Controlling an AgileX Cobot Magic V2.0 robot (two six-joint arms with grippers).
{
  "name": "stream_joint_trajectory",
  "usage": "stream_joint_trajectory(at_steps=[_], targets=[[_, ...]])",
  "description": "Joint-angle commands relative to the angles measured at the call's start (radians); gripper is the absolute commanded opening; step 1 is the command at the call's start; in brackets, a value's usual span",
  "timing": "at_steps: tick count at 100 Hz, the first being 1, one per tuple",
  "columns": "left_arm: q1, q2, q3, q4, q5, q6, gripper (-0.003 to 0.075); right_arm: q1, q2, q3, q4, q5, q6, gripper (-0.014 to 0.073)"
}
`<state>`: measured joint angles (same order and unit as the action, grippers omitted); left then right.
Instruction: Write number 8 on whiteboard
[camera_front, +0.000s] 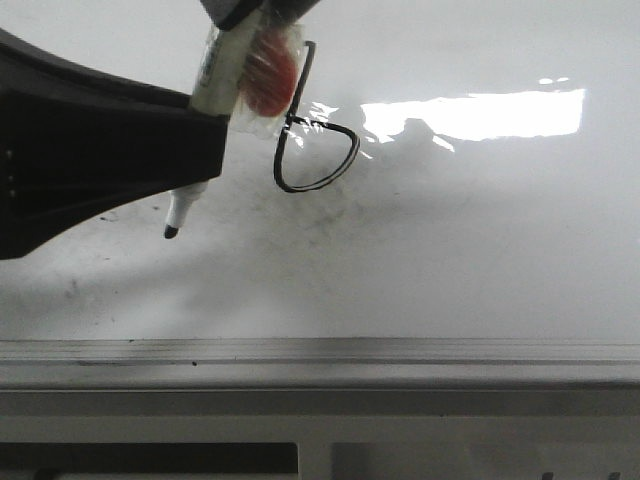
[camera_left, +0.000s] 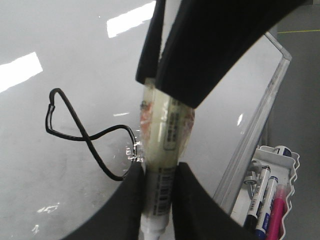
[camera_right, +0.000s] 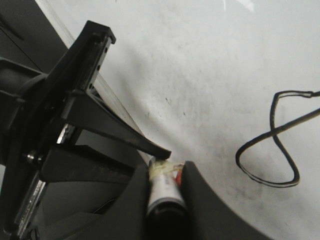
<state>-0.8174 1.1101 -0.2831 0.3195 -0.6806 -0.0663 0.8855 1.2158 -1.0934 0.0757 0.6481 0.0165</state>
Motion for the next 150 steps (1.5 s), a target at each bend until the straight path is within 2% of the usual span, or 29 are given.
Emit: stream_joint_trajectory(at_steps=[1,16,23,34,53,65,78,114,122,132,137,142,150], targets=[[-0.003,-0.01,-0.026,-0.03,-0.097,-0.037,-0.002,0.002,-0.021,-0.023,0.001,-0.054,0.001,0.0029],[-0.003,-0.01,-0.024,-0.03,-0.093,-0.085,-0.002,0.002,-0.021,-0.023,0.001,-0.063,0.001,0.0296],[-0.003,-0.01,-0.024,-0.03,-0.091,-0.123,-0.002,0.0,-0.021,-0.023,0.001,-0.066,0.001,0.0356],[-0.003,-0.014,-0.024,-0.055,-0.062,-0.22,-0.002,-0.004,-0.026,-0.023,0.001,-0.066,0.001,0.0353],[-0.003,-0.035,-0.024,-0.393,0.058,-0.269,-0.0021,-0.004,-0.043,-0.025,0.001,-0.049,0.001,0.0353],[-0.003,-0.049,-0.03,-0.497,0.178,-0.283,-0.0021,-0.004,-0.051,-0.025,0.001,-0.043,0.001,0.0353],[-0.003,-0.049,-0.03,-0.523,0.252,-0.285,-0.0021,-0.004,-0.053,-0.025,0.001,-0.043,0.001,0.0353],[-0.003,-0.049,-0.03,-0.52,0.22,-0.285,-0.0012,-0.004,-0.053,-0.025,0.001,-0.036,0.009,0.0353],[-0.003,-0.049,-0.03,-0.52,0.217,-0.285,0.0068,-0.004,-0.053,-0.025,0.001,-0.036,0.009,0.0353],[-0.003,-0.049,-0.03,-0.52,0.195,-0.289,0.0284,-0.004,-0.053,-0.025,0.001,-0.036,0.01,0.0353],[-0.003,-0.049,-0.03,-0.52,0.174,-0.291,0.0365,-0.004,-0.053,-0.025,0.001,-0.036,0.01,0.0353],[-0.003,-0.049,-0.03,-0.52,0.153,-0.291,0.0405,-0.004,-0.053,-0.025,0.001,-0.036,0.01,0.0353],[-0.003,-0.051,-0.03,-0.52,0.124,-0.291,0.0407,-0.004,-0.053,-0.025,0.001,-0.036,0.01,0.0353]])
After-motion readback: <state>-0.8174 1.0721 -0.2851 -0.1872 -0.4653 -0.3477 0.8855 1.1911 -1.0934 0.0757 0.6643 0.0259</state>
